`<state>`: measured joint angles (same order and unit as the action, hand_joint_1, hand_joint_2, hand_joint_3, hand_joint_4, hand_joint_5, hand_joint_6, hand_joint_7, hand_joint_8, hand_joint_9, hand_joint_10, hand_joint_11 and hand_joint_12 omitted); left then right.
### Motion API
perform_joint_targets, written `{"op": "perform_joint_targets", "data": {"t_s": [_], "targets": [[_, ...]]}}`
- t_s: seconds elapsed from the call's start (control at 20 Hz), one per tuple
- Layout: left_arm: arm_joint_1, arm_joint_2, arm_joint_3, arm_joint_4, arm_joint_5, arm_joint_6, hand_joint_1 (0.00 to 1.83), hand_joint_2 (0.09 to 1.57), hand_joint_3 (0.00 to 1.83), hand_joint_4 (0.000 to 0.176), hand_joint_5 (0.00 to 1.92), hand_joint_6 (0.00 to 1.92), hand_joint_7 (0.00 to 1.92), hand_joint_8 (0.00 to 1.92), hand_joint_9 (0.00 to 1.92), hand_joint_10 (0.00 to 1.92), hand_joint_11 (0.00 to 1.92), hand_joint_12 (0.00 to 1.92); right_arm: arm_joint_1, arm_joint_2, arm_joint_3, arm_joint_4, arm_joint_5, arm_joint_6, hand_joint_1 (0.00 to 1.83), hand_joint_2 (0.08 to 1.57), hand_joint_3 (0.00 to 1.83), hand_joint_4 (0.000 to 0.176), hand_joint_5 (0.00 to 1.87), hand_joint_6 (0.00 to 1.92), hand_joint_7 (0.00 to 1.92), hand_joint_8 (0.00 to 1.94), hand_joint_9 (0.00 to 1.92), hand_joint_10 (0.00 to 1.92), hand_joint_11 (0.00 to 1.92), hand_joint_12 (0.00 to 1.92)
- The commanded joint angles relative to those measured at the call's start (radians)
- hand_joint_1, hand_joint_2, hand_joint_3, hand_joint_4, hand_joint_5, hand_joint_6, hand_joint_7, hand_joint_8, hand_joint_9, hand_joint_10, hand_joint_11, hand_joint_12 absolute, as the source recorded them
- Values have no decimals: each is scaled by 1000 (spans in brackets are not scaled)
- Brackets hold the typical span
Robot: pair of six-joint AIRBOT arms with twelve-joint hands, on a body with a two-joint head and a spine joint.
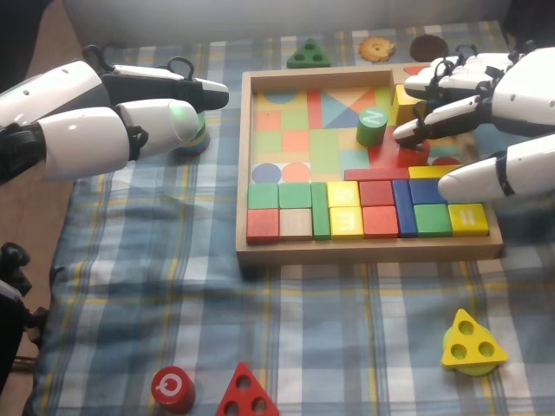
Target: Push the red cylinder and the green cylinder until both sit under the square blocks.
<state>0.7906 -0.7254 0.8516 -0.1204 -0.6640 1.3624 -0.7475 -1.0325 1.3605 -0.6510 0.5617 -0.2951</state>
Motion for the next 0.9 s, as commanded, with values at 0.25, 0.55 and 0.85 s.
{"op": "perform_joint_targets", "data": {"t_s": [0.25, 0.55, 0.85], "targets": [[-3, 0, 1, -5, -117, -18, 0, 1387, 0, 104, 554, 1, 487, 1, 435, 0, 95, 357, -4, 29, -22, 10, 72, 6, 0, 1027, 0, 158, 408, 4, 34, 5, 0, 0, 0, 0], [5, 1, 1, -6, -122, -28, 0, 1383, 0, 113, 557, 2, 493, 2, 443, 3, 106, 355, -18, 65, -45, 7, 72, 7, 0, 1057, 0, 159, 393, 0, 35, 2, 0, 0, 0, 0], [9, 3, 1, -7, -126, -34, 0, 1382, 0, 111, 554, 0, 493, 1, 435, 1, 88, 343, -27, 86, -62, 7, 73, 7, 0, 1032, 0, 159, 392, 4, 51, 6, 0, 0, 0, 0]]}}
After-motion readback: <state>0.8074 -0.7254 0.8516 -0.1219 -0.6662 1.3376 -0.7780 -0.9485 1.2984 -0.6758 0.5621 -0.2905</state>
